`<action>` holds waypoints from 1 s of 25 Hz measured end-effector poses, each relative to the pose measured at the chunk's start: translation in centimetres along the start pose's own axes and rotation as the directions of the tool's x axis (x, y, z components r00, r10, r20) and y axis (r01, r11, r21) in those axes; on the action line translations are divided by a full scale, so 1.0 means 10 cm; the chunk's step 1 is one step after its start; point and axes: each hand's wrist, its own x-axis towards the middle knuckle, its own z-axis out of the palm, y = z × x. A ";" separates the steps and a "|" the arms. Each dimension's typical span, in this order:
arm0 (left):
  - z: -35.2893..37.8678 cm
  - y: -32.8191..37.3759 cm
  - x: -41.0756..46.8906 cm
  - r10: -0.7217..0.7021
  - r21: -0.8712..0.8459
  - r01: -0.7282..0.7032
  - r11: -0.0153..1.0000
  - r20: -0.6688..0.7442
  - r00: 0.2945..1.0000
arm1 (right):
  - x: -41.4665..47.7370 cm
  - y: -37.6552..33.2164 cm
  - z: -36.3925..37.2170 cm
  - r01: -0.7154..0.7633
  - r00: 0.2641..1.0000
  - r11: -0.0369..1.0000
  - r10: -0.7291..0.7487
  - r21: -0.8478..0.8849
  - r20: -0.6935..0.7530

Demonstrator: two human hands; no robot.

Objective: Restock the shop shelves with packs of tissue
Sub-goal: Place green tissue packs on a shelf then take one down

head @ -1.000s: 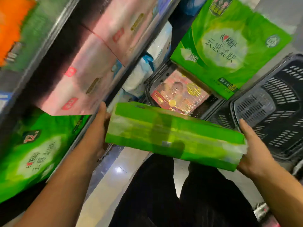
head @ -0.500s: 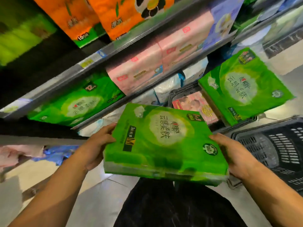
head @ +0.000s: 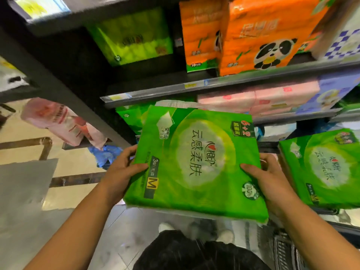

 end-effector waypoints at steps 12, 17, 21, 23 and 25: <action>-1.15 0.93 0.13 0.266 0.015 -0.271 0.963 -0.248 0.932 | -0.18 -0.86 1.57 0.444 0.895 0.883 -0.428 -0.149 0.128; -1.60 1.52 0.18 0.463 0.078 -0.457 0.886 -0.109 0.880 | -0.39 -1.30 2.12 0.577 0.815 0.794 -0.574 -0.191 0.076; -1.88 2.00 0.10 0.551 0.261 -0.516 0.816 -0.084 0.830 | -0.62 -1.70 2.47 0.683 0.725 0.698 -0.684 -0.217 0.084; -1.99 2.26 0.05 0.604 0.350 -0.540 0.765 -0.100 0.791 | -0.75 -1.92 2.61 0.716 0.692 0.660 -0.715 -0.227 0.102; -2.08 2.50 0.00 0.675 0.391 -0.597 0.701 -0.091 0.732 | -0.88 -2.14 2.73 0.753 0.651 0.616 -0.749 -0.230 0.125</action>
